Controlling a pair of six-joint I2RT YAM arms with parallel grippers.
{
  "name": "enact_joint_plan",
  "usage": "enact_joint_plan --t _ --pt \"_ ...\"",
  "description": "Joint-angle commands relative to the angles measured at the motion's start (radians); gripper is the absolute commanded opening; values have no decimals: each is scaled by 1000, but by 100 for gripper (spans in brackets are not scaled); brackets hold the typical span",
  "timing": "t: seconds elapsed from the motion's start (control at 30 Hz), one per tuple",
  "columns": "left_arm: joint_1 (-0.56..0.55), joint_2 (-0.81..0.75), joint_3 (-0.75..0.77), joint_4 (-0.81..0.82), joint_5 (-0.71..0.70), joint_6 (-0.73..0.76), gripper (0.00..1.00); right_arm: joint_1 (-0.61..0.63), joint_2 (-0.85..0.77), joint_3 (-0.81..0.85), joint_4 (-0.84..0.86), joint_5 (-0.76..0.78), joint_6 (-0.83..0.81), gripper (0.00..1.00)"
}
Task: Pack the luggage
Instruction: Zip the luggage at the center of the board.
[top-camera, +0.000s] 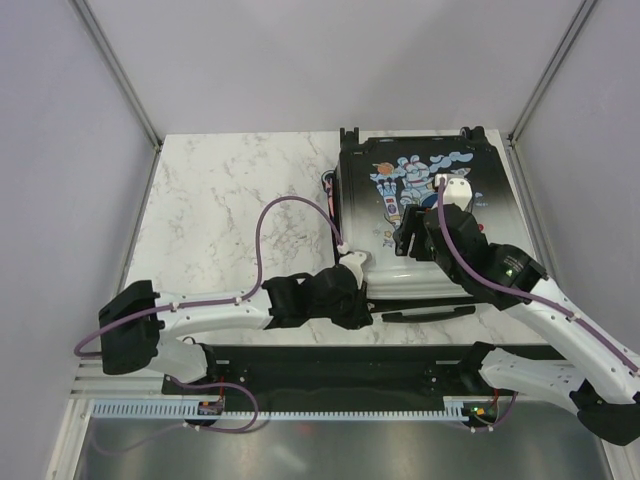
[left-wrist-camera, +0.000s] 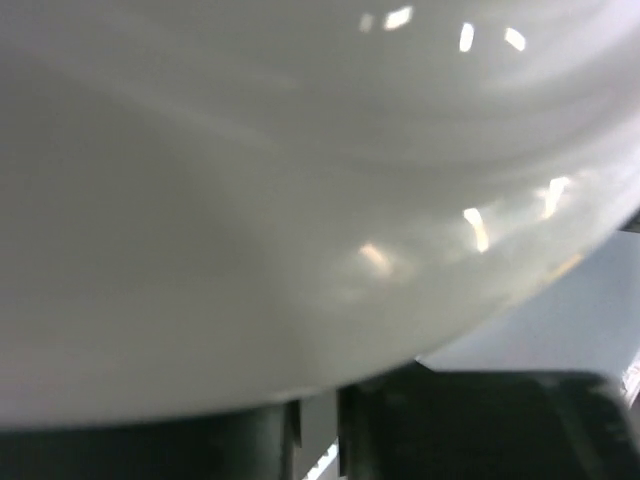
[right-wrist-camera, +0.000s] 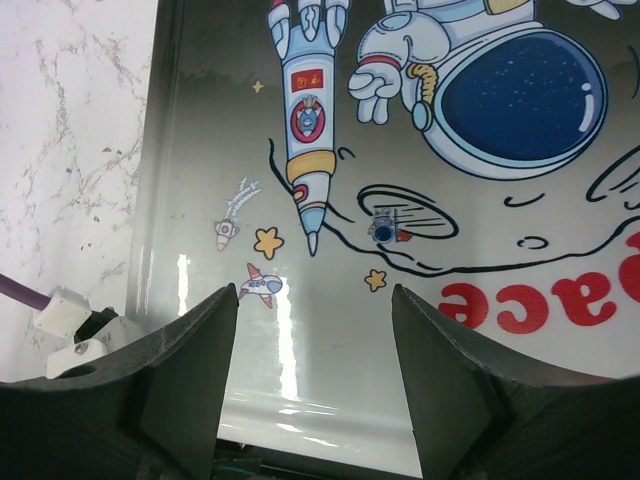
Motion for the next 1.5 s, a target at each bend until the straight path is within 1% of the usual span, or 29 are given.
enact_joint_plan --t 0.0,0.07,0.1,0.37,0.6,0.63,0.77,0.87,0.9,0.93,1.0,1.03,1.07,1.1,1.13,1.17,1.2,1.23,1.27,1.3,1.33,1.4,1.47 --pt "5 42 34 -23 -63 -61 10 -4 -6 -10 42 -32 -21 71" --pt "4 24 33 -57 -73 -74 4 -6 -10 -16 42 -43 -33 70" --pt "1 12 29 -66 -83 -75 2 -3 -9 -19 40 -47 -36 70" --pt "-31 -145 -13 -118 -134 -88 2 -6 -23 -76 36 -46 -16 70" --pt "-42 -232 -26 -212 -203 -77 2 -8 -1 -139 28 -38 7 70" --pt "-40 -252 -24 -248 -215 -75 2 -8 2 -150 24 -37 8 70" --pt "-40 -303 -24 -301 -254 -43 2 -11 16 -180 14 -40 13 70" --pt "-40 -332 -40 -301 -248 -8 2 -11 16 -153 37 -57 -10 70" --pt "-40 -338 -46 -301 -242 -2 2 -11 22 -135 54 -72 -51 71" --pt "-40 -344 -58 -299 -240 11 2 -12 55 -74 56 -77 -73 77" --pt "-42 -363 -69 -298 -240 24 2 -14 106 9 31 -69 -131 79" --pt "-42 -370 -75 -299 -241 43 2 -18 133 99 22 -60 -146 79" --pt "-43 -374 -76 -299 -243 52 2 -24 185 141 16 -55 -159 79" --pt "-43 -384 -78 -299 -248 60 2 -58 213 183 17 -60 -185 79" --pt "-43 -387 -82 -299 -249 73 2 -82 277 261 19 -92 -199 79" --pt "-43 -390 -84 -299 -251 78 2 -109 316 298 28 -116 -217 80" --pt "-45 -397 -86 -299 -252 81 2 -157 356 370 36 -147 -238 81" --pt "-43 -398 -93 -298 -252 84 2 -176 440 407 42 -191 -271 84" --pt "-43 -398 -93 -299 -251 87 2 -193 483 442 62 -215 -286 86" --pt "-43 -398 -96 -298 -251 90 2 -222 523 509 73 -230 -295 88" --pt "-43 -397 -99 -298 -251 92 2 -237 601 543 83 -244 -283 89" --pt "-43 -397 -107 -296 -249 87 2 -277 672 620 137 -271 -269 95" --pt "-43 -400 -121 -293 -251 83 2 -297 767 665 207 -307 -248 96"
